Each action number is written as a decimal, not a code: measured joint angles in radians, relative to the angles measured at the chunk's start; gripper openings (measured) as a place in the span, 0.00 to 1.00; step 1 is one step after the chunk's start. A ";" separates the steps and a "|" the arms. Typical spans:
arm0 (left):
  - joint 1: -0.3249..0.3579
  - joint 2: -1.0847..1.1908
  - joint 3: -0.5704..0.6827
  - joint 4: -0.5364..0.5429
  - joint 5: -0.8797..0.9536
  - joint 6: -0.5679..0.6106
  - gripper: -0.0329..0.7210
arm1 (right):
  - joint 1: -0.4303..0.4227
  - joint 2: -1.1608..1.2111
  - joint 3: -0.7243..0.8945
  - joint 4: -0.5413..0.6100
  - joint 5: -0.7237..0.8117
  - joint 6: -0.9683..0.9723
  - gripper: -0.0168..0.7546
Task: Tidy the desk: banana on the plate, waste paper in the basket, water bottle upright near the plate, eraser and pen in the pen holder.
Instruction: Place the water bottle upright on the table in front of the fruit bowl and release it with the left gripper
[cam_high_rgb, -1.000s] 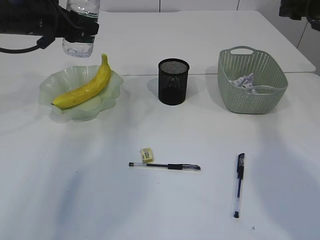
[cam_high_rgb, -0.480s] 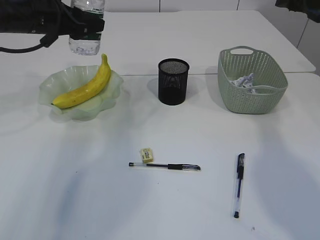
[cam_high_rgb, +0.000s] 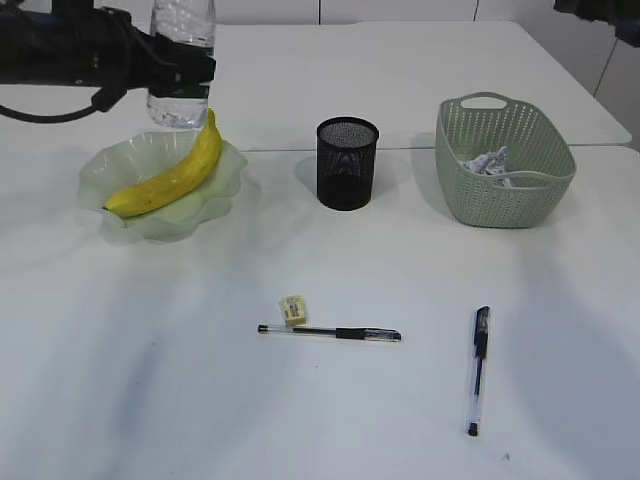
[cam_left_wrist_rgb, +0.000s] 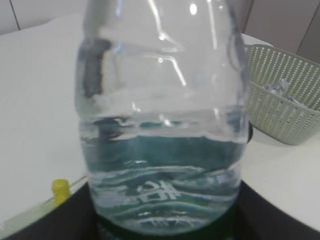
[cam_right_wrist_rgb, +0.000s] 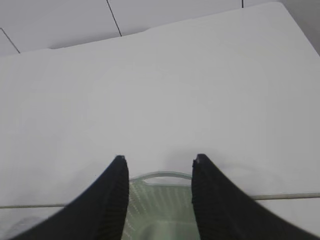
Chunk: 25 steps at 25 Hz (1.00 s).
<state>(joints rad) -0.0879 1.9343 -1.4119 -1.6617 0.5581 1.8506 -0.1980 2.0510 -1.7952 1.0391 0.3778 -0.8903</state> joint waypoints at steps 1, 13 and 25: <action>0.000 0.013 0.000 0.000 0.016 0.000 0.52 | 0.000 0.005 0.000 0.000 0.000 -0.024 0.43; 0.000 0.106 0.000 -0.012 0.257 0.121 0.52 | 0.000 0.081 0.000 -0.029 -0.008 -0.189 0.43; 0.023 0.174 0.066 -0.069 0.496 0.260 0.52 | 0.000 0.081 0.000 -0.041 -0.027 -0.345 0.43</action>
<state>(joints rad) -0.0644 2.1082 -1.3463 -1.7302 1.0539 2.1106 -0.1980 2.1323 -1.7952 0.9984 0.3505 -1.2356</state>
